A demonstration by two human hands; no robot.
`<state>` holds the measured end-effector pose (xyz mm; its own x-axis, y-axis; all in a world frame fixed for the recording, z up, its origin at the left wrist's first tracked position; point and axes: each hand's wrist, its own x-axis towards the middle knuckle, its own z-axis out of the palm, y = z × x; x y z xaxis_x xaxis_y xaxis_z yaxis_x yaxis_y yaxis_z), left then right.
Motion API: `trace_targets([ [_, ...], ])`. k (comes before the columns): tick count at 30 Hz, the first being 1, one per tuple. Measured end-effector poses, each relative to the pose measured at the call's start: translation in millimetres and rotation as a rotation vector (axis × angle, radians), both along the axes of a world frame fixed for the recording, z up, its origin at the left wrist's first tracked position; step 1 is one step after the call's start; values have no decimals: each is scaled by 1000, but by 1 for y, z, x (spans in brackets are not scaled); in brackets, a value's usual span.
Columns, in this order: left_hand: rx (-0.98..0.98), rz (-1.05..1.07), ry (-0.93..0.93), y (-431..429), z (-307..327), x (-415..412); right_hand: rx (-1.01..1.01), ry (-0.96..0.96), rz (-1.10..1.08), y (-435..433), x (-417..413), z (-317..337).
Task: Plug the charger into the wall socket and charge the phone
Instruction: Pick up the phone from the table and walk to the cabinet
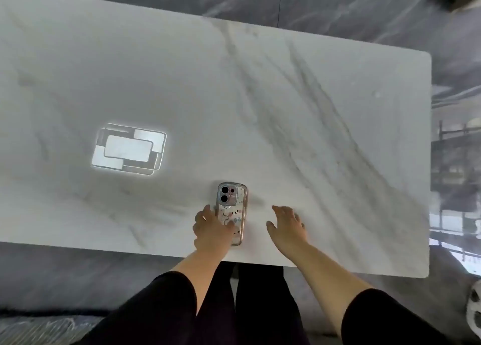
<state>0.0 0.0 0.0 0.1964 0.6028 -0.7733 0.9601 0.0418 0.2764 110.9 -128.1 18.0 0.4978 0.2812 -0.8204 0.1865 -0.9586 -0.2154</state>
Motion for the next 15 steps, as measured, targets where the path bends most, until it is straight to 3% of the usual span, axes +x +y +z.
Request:
trace_targets([
  [3,74,53,34,-9,-15,13,-46,-97,189,3,6,-27],
  [7,197,104,77,-26,-34,21,-109,-58,362,1,7,-51],
  [15,297,80,74,-62,-63,19,-201,28,393,2,5,-75],
])
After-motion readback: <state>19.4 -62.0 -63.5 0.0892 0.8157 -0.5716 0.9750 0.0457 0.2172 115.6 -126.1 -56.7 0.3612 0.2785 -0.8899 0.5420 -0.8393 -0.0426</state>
